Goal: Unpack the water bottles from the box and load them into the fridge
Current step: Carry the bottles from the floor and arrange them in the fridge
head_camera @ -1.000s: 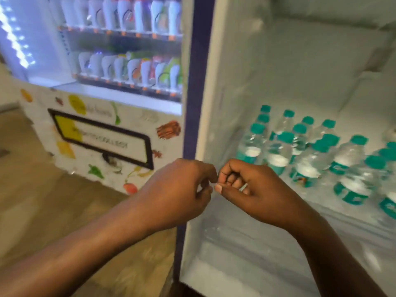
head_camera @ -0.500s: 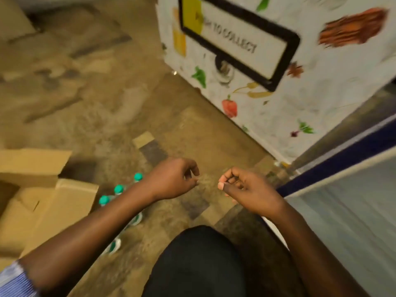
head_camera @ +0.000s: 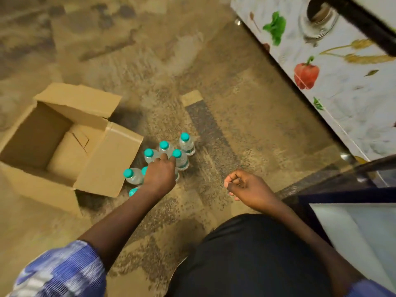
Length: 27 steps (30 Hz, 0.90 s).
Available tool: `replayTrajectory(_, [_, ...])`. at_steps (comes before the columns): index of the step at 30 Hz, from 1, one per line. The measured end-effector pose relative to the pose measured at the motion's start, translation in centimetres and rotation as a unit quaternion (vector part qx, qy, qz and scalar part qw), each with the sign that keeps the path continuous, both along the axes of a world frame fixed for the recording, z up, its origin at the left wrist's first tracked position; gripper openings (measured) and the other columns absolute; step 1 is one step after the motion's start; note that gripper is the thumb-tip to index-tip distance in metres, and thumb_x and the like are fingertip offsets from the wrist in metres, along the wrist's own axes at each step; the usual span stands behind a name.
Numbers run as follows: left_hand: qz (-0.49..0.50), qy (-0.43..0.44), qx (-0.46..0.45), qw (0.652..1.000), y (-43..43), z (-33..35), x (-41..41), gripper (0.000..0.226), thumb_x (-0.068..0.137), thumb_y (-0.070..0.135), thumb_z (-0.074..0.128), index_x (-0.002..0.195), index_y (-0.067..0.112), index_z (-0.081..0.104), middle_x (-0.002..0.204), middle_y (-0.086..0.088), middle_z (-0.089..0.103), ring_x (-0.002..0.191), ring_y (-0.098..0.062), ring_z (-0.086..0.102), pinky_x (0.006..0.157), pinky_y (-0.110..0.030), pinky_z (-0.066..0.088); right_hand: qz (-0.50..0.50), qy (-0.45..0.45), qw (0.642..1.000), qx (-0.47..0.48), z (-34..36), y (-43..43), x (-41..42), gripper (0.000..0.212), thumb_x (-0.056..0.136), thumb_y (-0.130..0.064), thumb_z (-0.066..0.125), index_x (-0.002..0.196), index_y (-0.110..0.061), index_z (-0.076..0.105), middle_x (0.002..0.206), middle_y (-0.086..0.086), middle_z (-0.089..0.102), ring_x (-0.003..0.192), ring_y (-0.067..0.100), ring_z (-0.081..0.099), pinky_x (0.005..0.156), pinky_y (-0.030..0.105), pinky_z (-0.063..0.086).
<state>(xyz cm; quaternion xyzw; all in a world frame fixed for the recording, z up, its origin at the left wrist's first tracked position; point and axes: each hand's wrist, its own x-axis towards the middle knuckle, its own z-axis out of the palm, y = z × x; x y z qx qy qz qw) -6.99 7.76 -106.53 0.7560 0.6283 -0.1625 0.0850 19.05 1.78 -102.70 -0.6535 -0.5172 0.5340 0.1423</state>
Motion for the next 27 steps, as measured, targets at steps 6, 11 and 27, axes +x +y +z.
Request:
replayTrajectory(6, [0.036, -0.088, -0.009, 0.995, -0.5, -1.3, 0.1, 0.046, 0.092, 0.013, 0.058, 0.135, 0.009, 0.043, 0.122, -0.018, 0.048, 0.098, -0.035, 0.058, 0.076, -0.042, 0.048, 0.053, -0.013, 0.998, 0.02, -1.0, -0.2, -1.0, 0.008, 0.092, -0.031, 0.067, 0.098, -0.026, 0.065, 0.089, -0.007, 0.068, 0.081, 0.009, 0.067, 0.081, 0.042, 0.058])
replayTrajectory(11, [0.0, -0.166, -0.008, 0.986, -1.5, 0.4, 2.2, 0.024, 0.088, 0.009, 0.062, 0.11, 0.009, 0.054, 0.111, -0.011, 0.05, 0.085, -0.027, 0.058, 0.068, -0.037, 0.049, 0.105, -0.035, 0.992, 0.059, -2.2, -0.5, -2.1, 0.035, 0.089, -0.033, 0.07, 0.121, -0.028, 0.057, 0.109, -0.012, 0.062, 0.087, 0.003, 0.062, 0.077, 0.027, 0.053])
replayTrajectory(27, [-0.024, -0.044, 0.062, 0.997, 1.4, 1.0, 3.8, 0.044, 0.091, 0.015, 0.056, 0.134, 0.009, 0.046, 0.133, -0.018, 0.044, 0.116, -0.035, 0.047, 0.093, -0.045, 0.046, 0.059, -0.122, 0.981, 0.135, -2.6, -2.0, 1.4, 0.056, 0.077, -0.042, 0.08, 0.121, -0.022, 0.05, 0.101, -0.006, 0.063, 0.089, 0.017, 0.06, 0.069, 0.029, 0.041])
